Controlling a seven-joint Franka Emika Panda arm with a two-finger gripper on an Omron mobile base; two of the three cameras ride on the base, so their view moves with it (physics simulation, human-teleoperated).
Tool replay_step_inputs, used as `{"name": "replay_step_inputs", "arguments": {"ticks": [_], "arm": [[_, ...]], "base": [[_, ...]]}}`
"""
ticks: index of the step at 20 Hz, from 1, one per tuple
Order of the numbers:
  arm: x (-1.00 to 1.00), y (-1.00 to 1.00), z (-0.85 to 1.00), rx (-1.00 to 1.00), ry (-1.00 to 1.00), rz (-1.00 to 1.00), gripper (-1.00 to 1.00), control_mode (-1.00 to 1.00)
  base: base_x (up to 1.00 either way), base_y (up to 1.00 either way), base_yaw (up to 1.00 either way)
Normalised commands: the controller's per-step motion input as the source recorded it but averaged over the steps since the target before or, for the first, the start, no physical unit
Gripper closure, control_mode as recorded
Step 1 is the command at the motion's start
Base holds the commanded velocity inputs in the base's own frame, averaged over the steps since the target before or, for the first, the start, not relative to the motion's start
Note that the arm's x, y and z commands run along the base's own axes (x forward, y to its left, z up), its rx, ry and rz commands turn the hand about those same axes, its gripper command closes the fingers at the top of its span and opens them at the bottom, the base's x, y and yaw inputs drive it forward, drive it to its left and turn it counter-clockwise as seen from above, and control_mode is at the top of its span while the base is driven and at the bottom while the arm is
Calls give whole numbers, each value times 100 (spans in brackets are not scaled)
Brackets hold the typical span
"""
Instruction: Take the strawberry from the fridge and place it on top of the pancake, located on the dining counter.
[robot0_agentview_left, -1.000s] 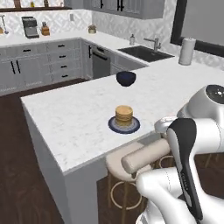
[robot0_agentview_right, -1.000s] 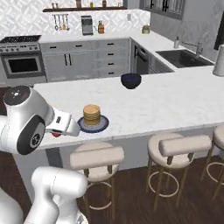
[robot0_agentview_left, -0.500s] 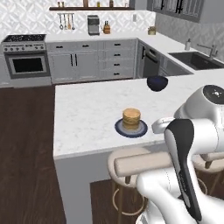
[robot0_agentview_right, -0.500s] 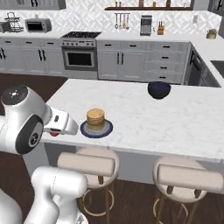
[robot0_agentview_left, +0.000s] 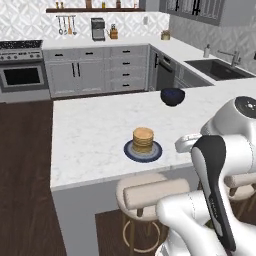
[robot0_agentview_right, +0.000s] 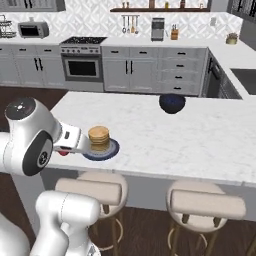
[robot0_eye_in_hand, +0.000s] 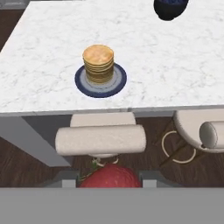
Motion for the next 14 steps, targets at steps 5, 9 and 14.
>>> {"name": "replay_step_inputs", "arguments": {"ticks": [5, 9, 14], "arm": [[0, 0, 0, 0, 0, 0, 100, 100], [0, 0, 0, 0, 0, 0, 100, 100], [0, 0, 0, 0, 0, 0, 100, 100]], "base": [[3, 73, -6], [23, 10, 0], [31, -8, 2]]}}
